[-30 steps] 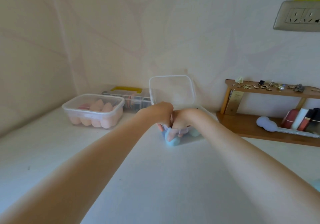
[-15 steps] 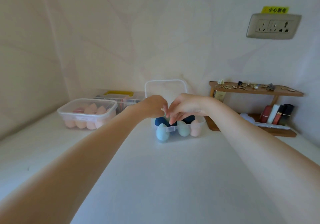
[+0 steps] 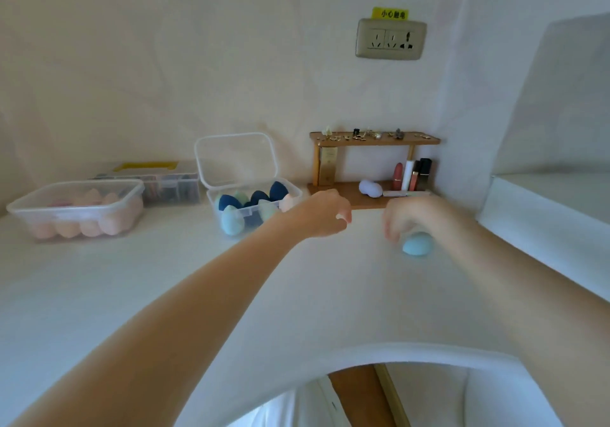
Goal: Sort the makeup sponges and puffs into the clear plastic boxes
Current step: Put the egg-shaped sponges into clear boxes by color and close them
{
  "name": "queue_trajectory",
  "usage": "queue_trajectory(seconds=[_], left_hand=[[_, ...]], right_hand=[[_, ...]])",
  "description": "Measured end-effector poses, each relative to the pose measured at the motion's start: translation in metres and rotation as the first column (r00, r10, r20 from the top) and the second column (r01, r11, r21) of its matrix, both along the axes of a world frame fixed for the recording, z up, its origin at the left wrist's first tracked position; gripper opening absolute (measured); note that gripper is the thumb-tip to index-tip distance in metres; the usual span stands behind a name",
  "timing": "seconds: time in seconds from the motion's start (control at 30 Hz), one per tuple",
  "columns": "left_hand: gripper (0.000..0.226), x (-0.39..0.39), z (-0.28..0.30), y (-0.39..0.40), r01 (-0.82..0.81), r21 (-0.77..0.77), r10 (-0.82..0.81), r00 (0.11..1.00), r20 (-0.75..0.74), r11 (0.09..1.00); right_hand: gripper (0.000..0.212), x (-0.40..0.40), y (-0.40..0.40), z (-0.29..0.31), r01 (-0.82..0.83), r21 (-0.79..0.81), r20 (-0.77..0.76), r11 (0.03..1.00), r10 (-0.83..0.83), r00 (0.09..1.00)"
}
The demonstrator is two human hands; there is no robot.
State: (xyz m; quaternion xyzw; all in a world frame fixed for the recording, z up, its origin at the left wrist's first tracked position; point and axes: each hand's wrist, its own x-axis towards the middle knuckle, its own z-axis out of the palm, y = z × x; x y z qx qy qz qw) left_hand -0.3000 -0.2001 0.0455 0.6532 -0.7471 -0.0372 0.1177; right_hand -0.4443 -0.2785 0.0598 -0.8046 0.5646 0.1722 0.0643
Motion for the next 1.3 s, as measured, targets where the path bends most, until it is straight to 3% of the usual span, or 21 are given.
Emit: queue_trajectory(seconds=[0.1,0.17,0.23,0.3,0.43,0.53,0.63,0.77,0.9,1.03,1.1,1.3], left_hand=[[0.025,-0.006,-0.004,0.0,-0.007,0.017,0.007,1.0,-0.002,1.0],[0.025,-0.003,-0.003,0.001,-0.011,0.001,0.011,1.0,0.002,1.0],[0.026,0.003,0.0,0.004,-0.035,-0.024,0.035,0.999,0.008,0.999],[0.029,0.014,0.008,0.008,-0.085,-0.069,0.085,0.996,0.005,0.994],[0.028,0.069,0.023,0.018,-0.31,-0.18,0.283,0.946,-0.157,0.934],[0.03,0.114,0.025,0.026,-0.425,-0.117,0.394,0.893,-0.217,0.898],[0.03,0.139,0.021,0.026,-0.412,-0.015,0.404,0.9,-0.162,0.911],[0.03,0.152,0.014,0.024,-0.307,0.13,0.328,0.924,-0.196,0.943],[0.029,0.162,0.009,0.024,-0.272,0.146,0.289,0.951,-0.108,0.951],[0.03,0.163,0.008,0.02,-0.251,0.154,0.258,0.966,-0.027,0.956],[0.033,0.164,0.006,0.018,-0.239,0.137,0.246,0.969,-0.032,0.961],[0.03,0.167,0.002,0.018,-0.227,0.103,0.237,0.967,-0.099,0.968]], right_hand=[[0.046,-0.014,0.008,-0.012,0.02,0.034,-0.032,0.999,-0.019,0.999],[0.047,-0.007,0.009,-0.009,0.025,0.018,0.164,1.0,-0.028,0.986],[0.047,0.011,0.01,-0.003,0.011,0.08,0.488,0.997,-0.049,0.872],[0.044,0.036,0.017,0.006,-0.076,0.096,0.699,0.992,-0.013,0.715],[0.037,0.095,0.019,0.017,-0.168,-0.056,0.799,0.984,0.145,0.584],[0.034,0.131,0.016,0.02,-0.282,0.061,0.869,0.957,0.088,0.486],[0.032,0.155,0.011,0.017,-0.378,0.162,0.845,0.912,0.07,0.531],[0.032,0.172,0.0,0.019,-0.409,0.297,0.794,0.863,0.015,0.607],[0.032,0.189,-0.005,0.015,-0.397,0.358,0.682,0.845,0.054,0.729],[0.031,0.207,-0.002,0.016,-0.396,0.224,0.44,0.89,0.271,0.856],[0.025,0.213,0.003,0.013,-0.427,0.145,0.328,0.893,0.364,0.872],[0.024,0.216,0.007,-0.002,-0.404,0.04,0.273,0.914,0.379,0.884]])
